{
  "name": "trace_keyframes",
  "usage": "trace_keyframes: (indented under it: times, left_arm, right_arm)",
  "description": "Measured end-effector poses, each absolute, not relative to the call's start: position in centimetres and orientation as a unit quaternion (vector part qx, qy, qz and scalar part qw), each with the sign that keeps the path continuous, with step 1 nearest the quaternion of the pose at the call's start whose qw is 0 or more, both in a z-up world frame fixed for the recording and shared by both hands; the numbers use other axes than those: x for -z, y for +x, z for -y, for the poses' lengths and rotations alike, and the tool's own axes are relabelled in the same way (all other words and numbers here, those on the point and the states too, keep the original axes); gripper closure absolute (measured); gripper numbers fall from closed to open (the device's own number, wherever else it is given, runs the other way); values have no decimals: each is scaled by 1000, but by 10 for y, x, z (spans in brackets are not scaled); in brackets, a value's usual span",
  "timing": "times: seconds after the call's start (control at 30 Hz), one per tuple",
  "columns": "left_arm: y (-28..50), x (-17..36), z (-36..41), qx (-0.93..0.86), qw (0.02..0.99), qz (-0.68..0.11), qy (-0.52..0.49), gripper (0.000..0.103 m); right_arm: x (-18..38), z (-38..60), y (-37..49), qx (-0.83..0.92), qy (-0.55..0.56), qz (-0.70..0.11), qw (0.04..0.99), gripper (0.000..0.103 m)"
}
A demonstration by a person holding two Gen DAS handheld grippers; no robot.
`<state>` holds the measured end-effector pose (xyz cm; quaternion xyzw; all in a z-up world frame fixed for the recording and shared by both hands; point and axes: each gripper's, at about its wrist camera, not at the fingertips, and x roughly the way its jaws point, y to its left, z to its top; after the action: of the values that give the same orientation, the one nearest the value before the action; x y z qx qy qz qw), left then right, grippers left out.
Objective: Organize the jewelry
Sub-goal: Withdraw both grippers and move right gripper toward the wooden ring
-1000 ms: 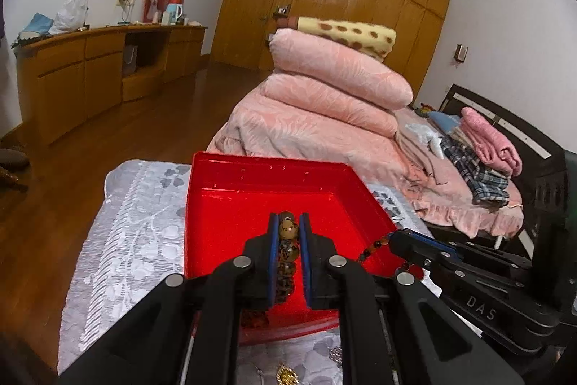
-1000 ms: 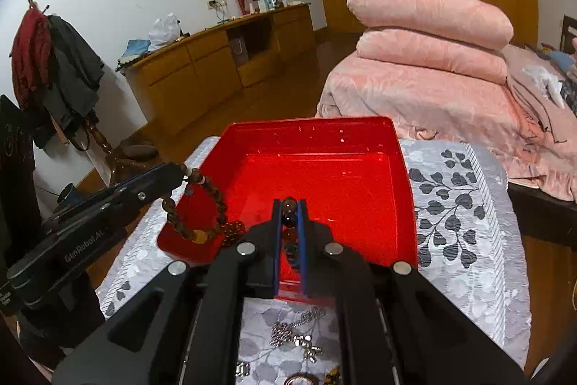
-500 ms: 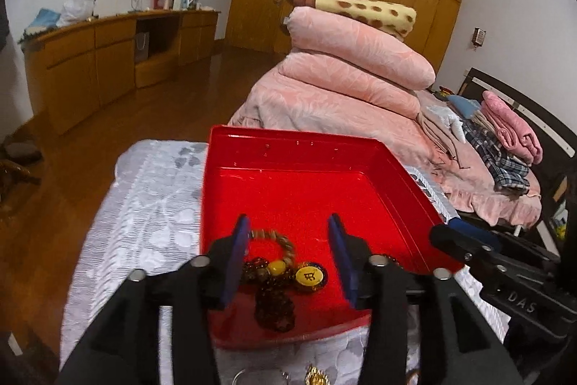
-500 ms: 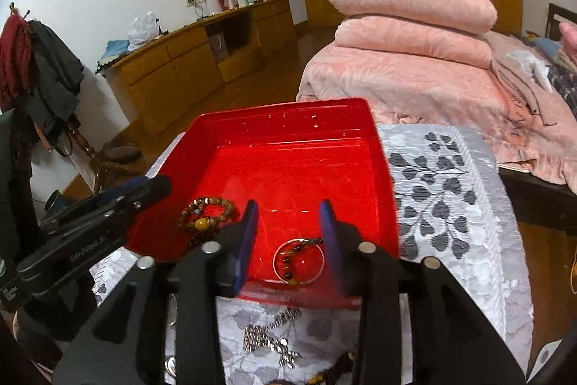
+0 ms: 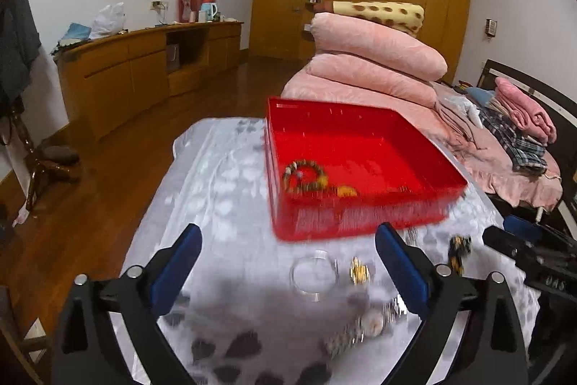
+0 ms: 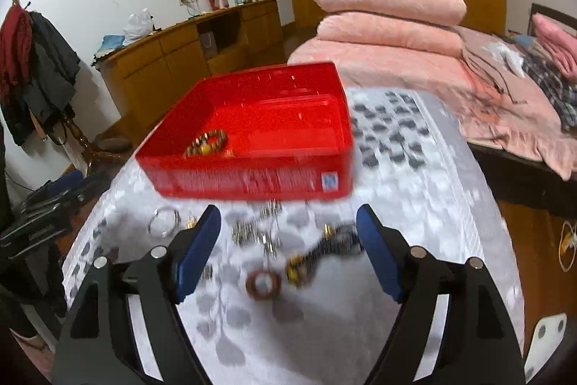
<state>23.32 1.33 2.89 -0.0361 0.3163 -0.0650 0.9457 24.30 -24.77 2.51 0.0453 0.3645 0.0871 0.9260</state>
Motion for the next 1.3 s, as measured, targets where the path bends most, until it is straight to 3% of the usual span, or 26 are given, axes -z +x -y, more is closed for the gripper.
trace_keyframes:
  times: [0.47,0.6,0.8,1.3]
  left_arm:
    - [193,7,-7,69,934,-350,-24,8]
    - [192,13,-1,75,931,-358,-14,8]
    - [196,15,-2,69,929,-364,-14,8]
    - [204,19,-2,80,923,-375,-19,8]
  right_arm:
    - [11,240,208,-77,26,-403,912,28]
    - [16,234,209,-96,27,-412,906,44]
    - [25,221,220,-116,27,-435,892,56]
    - [34,208,244,-102,9,-451,886,69]
